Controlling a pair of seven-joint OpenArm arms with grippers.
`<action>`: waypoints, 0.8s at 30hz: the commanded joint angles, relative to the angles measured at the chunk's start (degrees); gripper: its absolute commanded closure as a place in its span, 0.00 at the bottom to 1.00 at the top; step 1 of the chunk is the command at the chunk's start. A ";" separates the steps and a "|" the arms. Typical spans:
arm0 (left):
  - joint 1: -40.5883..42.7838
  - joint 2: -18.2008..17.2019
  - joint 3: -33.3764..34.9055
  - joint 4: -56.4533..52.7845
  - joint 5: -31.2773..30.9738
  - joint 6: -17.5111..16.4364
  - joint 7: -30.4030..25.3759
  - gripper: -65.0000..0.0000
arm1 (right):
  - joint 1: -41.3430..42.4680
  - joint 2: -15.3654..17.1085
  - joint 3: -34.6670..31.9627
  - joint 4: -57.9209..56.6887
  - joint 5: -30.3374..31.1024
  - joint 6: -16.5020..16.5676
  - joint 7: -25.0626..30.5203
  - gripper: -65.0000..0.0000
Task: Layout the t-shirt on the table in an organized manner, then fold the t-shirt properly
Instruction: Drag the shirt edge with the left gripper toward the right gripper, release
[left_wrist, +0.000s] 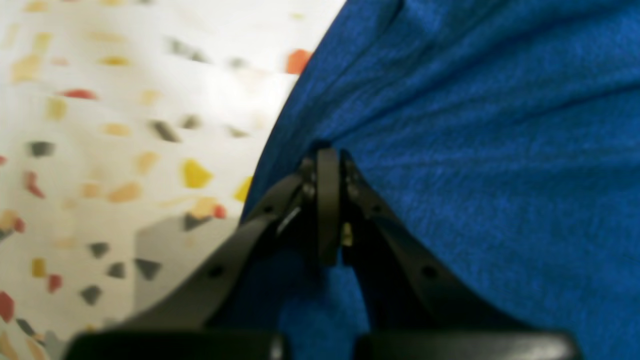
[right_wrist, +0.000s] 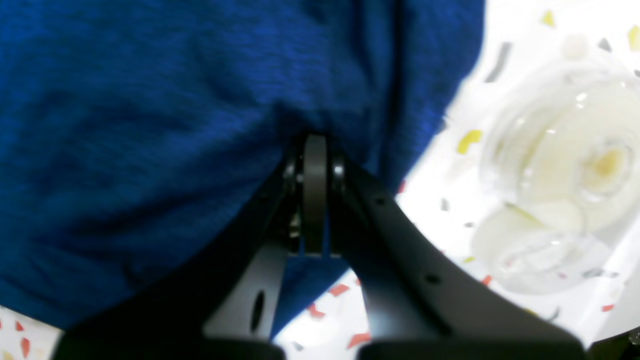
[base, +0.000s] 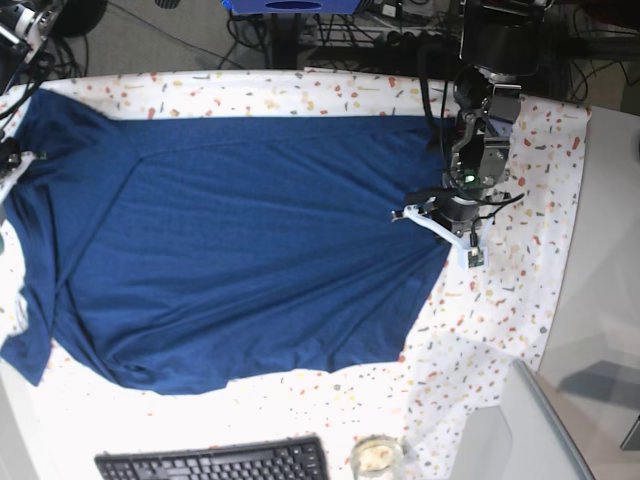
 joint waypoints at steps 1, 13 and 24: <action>-0.18 -1.44 -0.29 0.14 0.42 1.37 1.55 1.00 | 0.20 1.39 0.21 0.27 -1.47 -0.38 -1.10 0.99; -6.86 -2.23 -0.20 1.28 0.25 1.37 1.99 1.00 | -1.47 -0.46 0.12 7.65 -1.47 -0.38 -3.04 0.99; 2.63 3.22 0.32 20.89 0.42 1.11 10.60 1.00 | -5.77 -6.08 -0.14 29.28 -1.20 -0.38 -7.70 0.98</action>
